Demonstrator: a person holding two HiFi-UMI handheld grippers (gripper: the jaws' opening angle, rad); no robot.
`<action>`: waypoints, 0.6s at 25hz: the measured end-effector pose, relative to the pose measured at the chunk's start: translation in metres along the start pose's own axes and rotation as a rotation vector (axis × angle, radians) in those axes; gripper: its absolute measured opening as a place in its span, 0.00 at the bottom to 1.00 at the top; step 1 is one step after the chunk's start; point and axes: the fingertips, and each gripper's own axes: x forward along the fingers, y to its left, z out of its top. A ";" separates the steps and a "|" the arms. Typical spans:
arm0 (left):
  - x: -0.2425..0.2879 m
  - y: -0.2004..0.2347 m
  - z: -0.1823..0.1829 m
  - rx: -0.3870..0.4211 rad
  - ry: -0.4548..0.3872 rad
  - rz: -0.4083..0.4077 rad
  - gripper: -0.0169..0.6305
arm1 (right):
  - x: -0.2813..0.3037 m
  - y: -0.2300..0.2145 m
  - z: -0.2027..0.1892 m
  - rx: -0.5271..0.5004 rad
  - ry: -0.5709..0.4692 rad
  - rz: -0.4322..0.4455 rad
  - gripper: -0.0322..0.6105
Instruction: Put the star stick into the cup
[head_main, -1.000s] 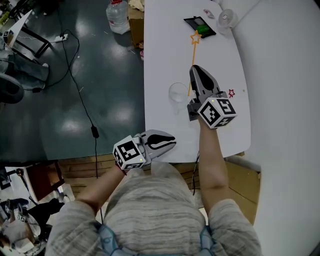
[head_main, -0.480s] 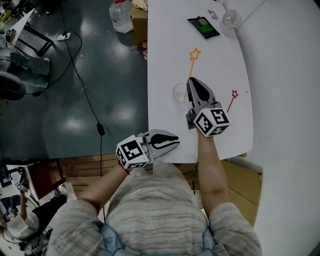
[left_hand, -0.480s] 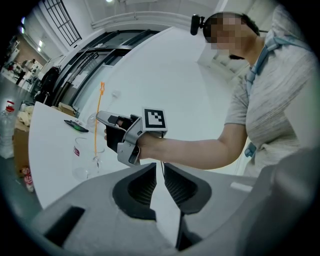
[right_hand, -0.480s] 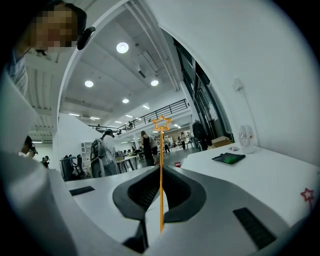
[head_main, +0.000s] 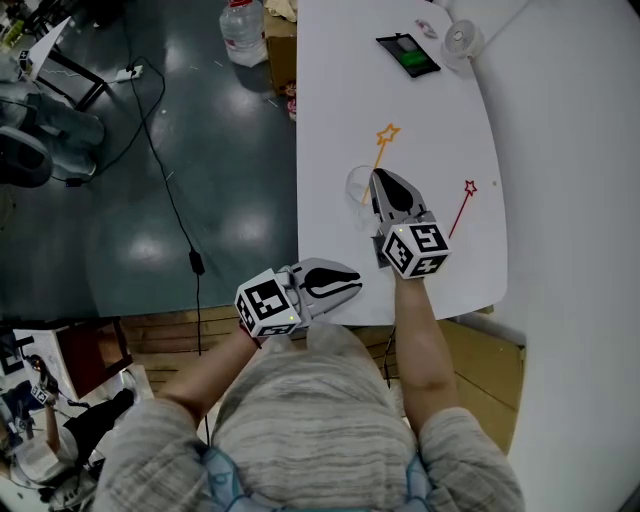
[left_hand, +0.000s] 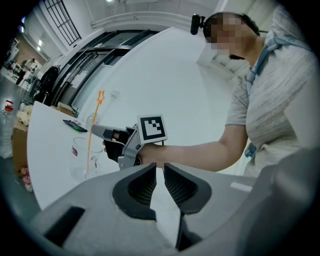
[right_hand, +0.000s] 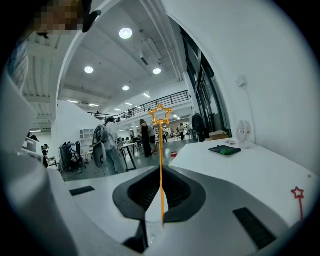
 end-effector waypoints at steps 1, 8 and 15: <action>0.000 0.000 -0.001 0.001 0.001 0.000 0.12 | 0.000 0.001 -0.003 -0.009 0.010 0.000 0.08; -0.003 -0.003 -0.001 0.002 0.003 0.003 0.12 | 0.004 0.004 -0.008 -0.040 0.038 0.001 0.07; -0.003 -0.004 -0.001 0.002 0.006 -0.002 0.12 | 0.005 0.000 -0.007 -0.019 0.040 -0.005 0.08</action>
